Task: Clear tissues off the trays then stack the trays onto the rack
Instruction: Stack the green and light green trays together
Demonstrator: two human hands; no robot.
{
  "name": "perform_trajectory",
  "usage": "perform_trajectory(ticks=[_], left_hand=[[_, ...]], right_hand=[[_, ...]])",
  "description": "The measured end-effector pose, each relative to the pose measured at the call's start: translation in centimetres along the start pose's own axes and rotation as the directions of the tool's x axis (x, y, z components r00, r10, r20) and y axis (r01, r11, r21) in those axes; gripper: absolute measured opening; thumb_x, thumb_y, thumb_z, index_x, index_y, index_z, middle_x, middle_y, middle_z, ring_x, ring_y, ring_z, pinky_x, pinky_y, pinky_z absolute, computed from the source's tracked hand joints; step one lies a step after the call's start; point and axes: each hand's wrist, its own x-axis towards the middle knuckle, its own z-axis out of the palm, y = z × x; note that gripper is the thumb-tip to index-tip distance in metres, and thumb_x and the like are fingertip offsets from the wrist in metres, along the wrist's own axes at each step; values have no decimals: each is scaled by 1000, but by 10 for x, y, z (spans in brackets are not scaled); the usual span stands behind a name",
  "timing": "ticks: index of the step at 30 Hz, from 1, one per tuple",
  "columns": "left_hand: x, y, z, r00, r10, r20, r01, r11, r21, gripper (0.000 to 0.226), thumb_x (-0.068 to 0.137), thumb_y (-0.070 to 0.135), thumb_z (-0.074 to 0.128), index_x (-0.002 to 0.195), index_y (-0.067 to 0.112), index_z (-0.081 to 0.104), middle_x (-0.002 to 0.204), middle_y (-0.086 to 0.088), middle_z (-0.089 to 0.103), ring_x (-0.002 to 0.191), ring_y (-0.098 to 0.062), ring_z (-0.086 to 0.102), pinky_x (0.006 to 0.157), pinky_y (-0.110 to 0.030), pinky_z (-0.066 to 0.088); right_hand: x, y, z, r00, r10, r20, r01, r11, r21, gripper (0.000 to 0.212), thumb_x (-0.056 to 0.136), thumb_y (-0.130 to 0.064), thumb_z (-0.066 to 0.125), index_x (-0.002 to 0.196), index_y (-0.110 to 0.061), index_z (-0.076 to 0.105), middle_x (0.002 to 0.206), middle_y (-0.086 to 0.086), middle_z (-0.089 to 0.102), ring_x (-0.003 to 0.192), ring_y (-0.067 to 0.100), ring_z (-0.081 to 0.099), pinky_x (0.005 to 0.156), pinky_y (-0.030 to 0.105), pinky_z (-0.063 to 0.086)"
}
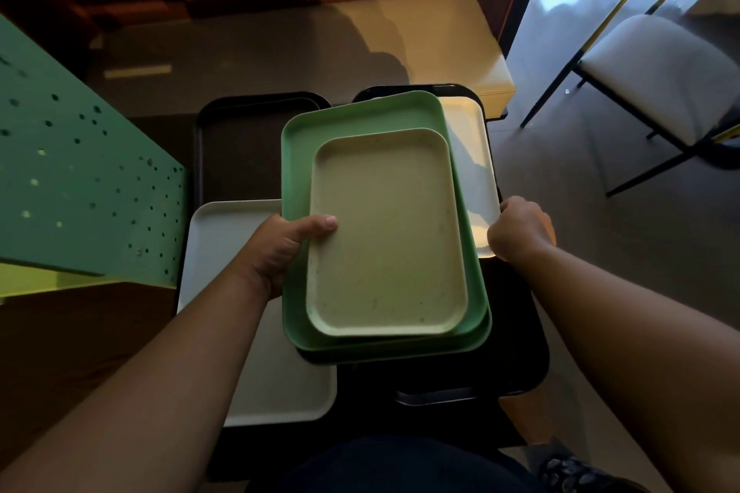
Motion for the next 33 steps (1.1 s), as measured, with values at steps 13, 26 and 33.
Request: perform_trajectory(ticks=[13, 26, 33], left_hand=[[3, 10, 16, 1000, 17, 4, -17, 1000, 15, 38, 83, 8, 71, 120, 1, 65, 110, -24, 72, 90, -38, 73, 68, -46, 61], [-9, 27, 30, 992, 123, 32, -126, 986, 107, 59, 77, 10, 78, 130, 13, 52, 118, -18, 67, 98, -34, 70, 70, -43, 61], [-13, 31, 71, 900, 413, 141, -436, 861, 261, 74, 70, 3, 82, 134, 14, 47, 121, -15, 63, 107, -31, 66, 80, -48, 61]], right_hand=[[-80, -4, -44, 998, -24, 52, -31, 535, 844, 27, 99, -3, 50, 123, -13, 56, 101, 2, 64, 84, 20, 66, 72, 43, 61], [-104, 1, -43, 900, -293, 322, -194, 392, 899, 72, 72, -73, 67, 115, -15, 69, 97, 8, 81, 88, 28, 79, 75, 43, 64], [-70, 14, -60, 927, -358, 114, 61, 443, 894, 86, 61, -27, 97, 131, -23, 48, 128, 14, 64, 116, 29, 67, 91, 44, 59]])
